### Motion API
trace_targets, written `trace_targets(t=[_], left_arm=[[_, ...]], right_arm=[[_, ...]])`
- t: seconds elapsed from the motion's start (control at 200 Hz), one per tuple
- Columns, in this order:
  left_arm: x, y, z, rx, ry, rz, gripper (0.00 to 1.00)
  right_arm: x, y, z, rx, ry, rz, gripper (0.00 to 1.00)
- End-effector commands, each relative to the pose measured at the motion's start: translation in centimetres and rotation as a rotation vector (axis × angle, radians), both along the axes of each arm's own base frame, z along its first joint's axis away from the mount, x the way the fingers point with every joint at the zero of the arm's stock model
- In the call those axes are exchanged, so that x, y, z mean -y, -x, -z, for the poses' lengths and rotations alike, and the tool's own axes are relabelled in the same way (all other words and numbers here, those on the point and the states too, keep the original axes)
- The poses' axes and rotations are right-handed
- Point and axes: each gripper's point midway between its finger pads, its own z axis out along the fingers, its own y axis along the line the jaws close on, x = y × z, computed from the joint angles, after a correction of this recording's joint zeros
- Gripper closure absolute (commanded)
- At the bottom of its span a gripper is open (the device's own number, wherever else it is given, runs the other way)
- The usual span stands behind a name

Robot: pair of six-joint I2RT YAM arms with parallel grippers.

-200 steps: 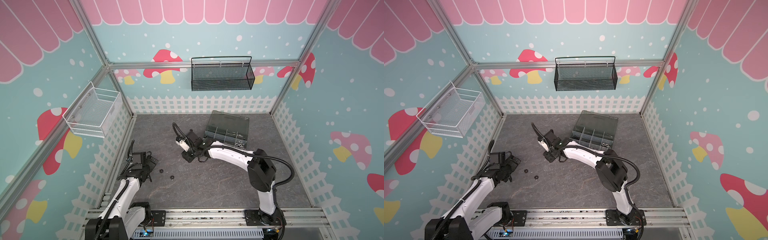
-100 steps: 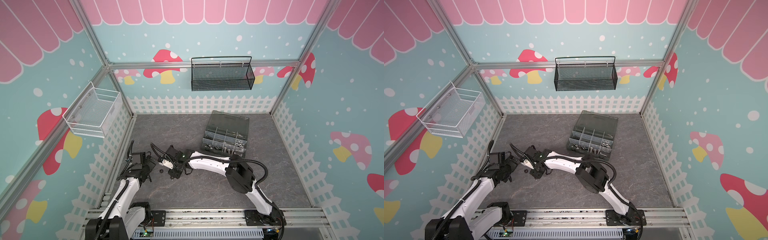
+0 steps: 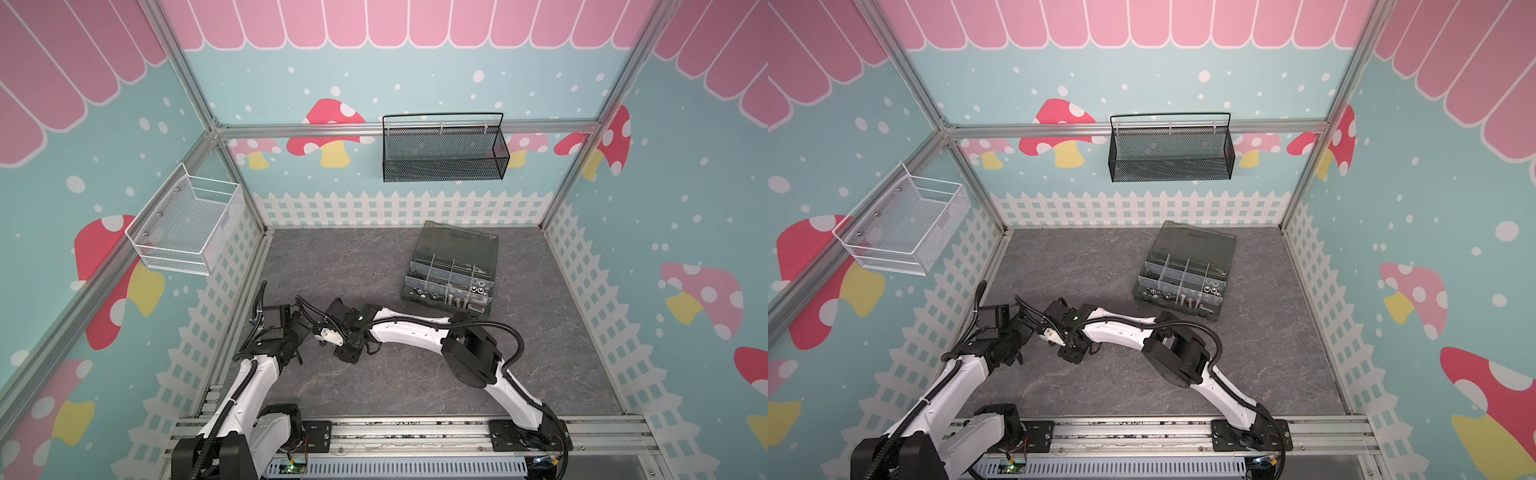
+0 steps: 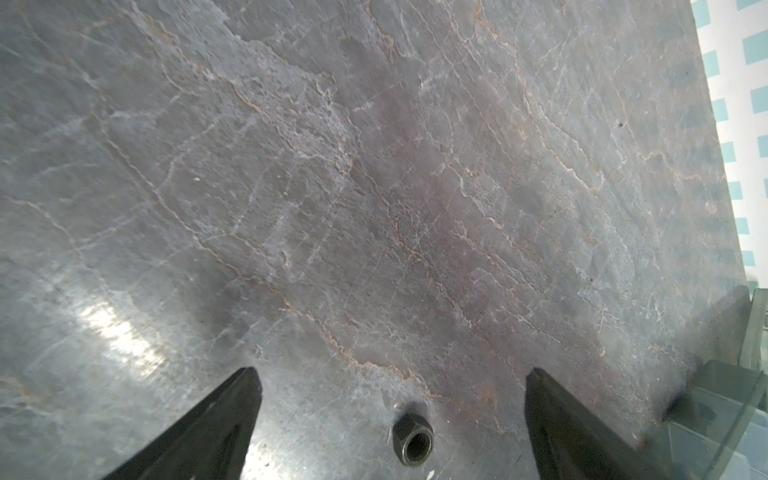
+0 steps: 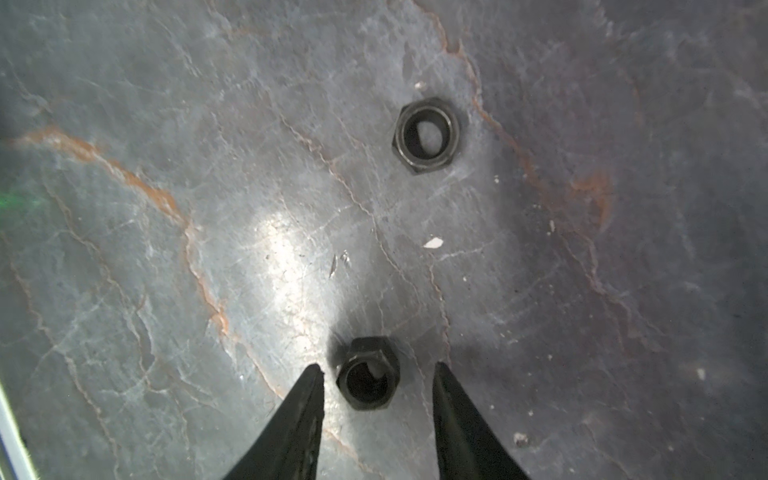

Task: Sort the screws and nuts into containers
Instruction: 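Move the right gripper back and lower it around another black hex nut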

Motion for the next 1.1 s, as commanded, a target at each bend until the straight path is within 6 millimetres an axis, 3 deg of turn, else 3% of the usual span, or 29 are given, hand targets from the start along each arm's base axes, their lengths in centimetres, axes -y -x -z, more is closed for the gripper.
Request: trace_targets(t=[0.0, 0.21, 0.43, 0.7, 0.82, 1.096], left_arm=[[-0.1, 0.6, 0.5, -0.015, 0.005, -0.018, 0.0], [-0.1, 0.7, 0.5, -0.016, 0.006, -0.02, 0.0], [-0.2, 0.7, 0.4, -0.009, 0.007, -0.02, 0.0], [-0.1, 0.7, 0.3, -0.007, 0.008, -0.019, 0.0], [-0.1, 0.7, 0.3, -0.003, 0.007, -0.019, 0.0], [0.0, 0.6, 0.0, 0.01, 0.011, -0.012, 0.0]], right_arm=[[0.1, 0.7, 1.4, -0.013, 0.039, -0.037, 0.55], [0.6, 0.6, 2.7, -0.013, 0.072, -0.033, 0.58], [1.2, 0.8, 2.6, -0.02, 0.089, -0.036, 0.62], [2.0, 0.8, 3.0, -0.018, 0.115, -0.02, 0.82], [2.2, 0.6, 2.4, -0.002, 0.105, -0.002, 0.89], [3.1, -1.4, -1.0, 0.058, 0.042, 0.086, 0.98]])
